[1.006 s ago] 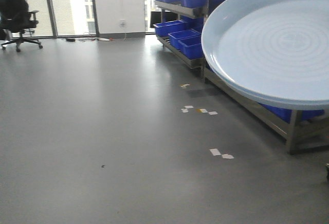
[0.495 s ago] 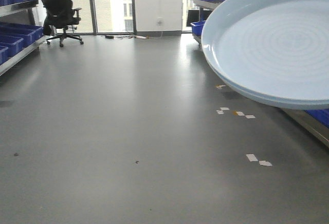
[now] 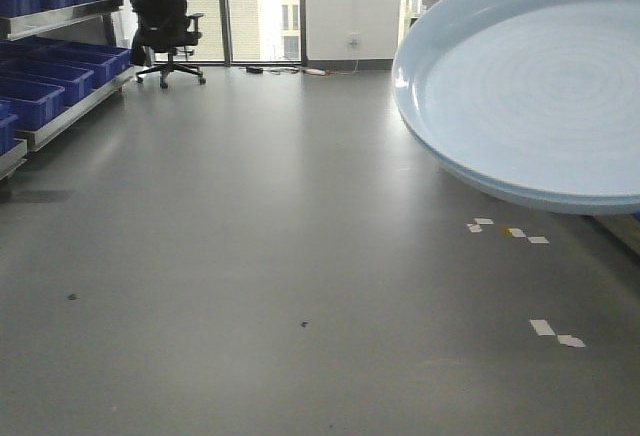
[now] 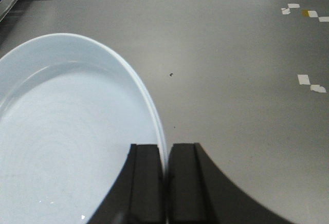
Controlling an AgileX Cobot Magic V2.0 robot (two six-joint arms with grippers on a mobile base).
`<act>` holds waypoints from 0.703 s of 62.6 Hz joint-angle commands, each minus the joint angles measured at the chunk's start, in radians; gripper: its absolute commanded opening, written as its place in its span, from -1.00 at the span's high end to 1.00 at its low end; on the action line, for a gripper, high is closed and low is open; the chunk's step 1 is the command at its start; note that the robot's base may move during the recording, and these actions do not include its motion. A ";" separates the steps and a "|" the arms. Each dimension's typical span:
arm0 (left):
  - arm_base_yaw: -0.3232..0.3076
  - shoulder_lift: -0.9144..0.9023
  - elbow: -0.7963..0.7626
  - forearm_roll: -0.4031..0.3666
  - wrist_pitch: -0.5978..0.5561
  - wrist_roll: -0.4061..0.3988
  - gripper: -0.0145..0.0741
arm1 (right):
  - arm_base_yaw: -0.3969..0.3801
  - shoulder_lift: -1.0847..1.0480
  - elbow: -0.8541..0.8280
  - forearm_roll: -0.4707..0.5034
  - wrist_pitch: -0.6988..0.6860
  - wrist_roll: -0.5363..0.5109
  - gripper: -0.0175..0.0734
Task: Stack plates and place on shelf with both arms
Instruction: 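Drive the base to the shelf of blue bins, holding the plates aloft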
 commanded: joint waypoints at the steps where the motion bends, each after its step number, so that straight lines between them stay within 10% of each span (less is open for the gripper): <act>1: 0.000 0.003 -0.029 0.003 -0.073 -0.008 0.45 | -0.006 -0.008 -0.030 0.004 -0.094 -0.003 0.49; 44: 0.000 0.003 -0.029 0.003 -0.073 -0.008 0.45 | -0.006 -0.008 -0.030 0.004 -0.094 -0.003 0.49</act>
